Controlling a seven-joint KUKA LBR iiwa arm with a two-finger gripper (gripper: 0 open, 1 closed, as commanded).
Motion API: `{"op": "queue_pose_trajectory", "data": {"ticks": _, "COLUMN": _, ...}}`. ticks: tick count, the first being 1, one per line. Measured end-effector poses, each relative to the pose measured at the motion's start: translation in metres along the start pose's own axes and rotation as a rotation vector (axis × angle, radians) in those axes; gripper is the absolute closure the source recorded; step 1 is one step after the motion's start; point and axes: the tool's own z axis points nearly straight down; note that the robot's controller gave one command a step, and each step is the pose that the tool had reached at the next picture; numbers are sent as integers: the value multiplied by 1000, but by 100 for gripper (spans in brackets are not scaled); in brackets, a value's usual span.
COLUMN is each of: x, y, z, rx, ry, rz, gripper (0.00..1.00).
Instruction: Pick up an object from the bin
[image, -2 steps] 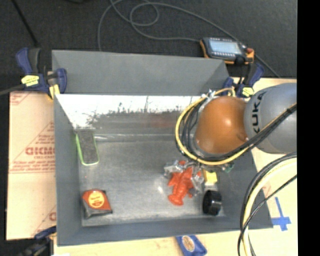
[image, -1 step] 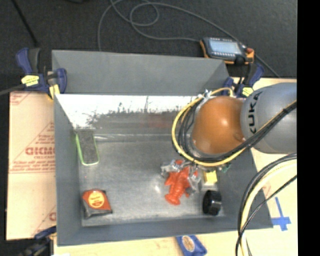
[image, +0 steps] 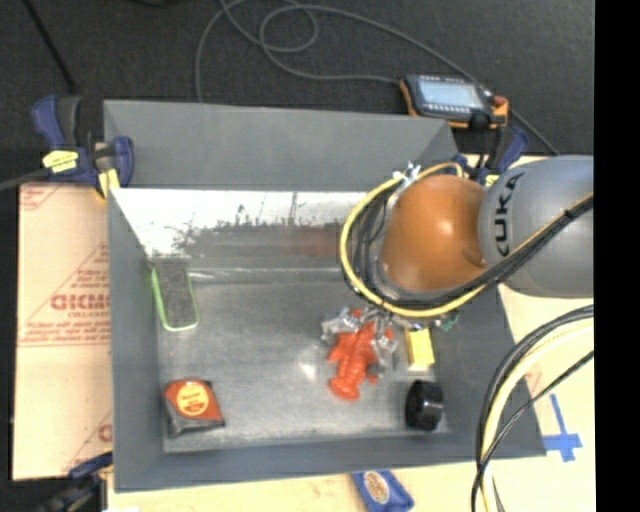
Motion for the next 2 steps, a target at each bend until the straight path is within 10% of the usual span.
{"op": "queue_pose_trajectory", "data": {"ticks": 1, "x": -5, "y": -6, "z": -2, "rx": 2, "ry": -3, "rz": 3, "gripper": 100}}
{"op": "queue_pose_trajectory", "data": {"ticks": 2, "x": -20, "y": 55, "z": -1, "rx": -2, "ry": -2, "rz": -149, "gripper": 100}}
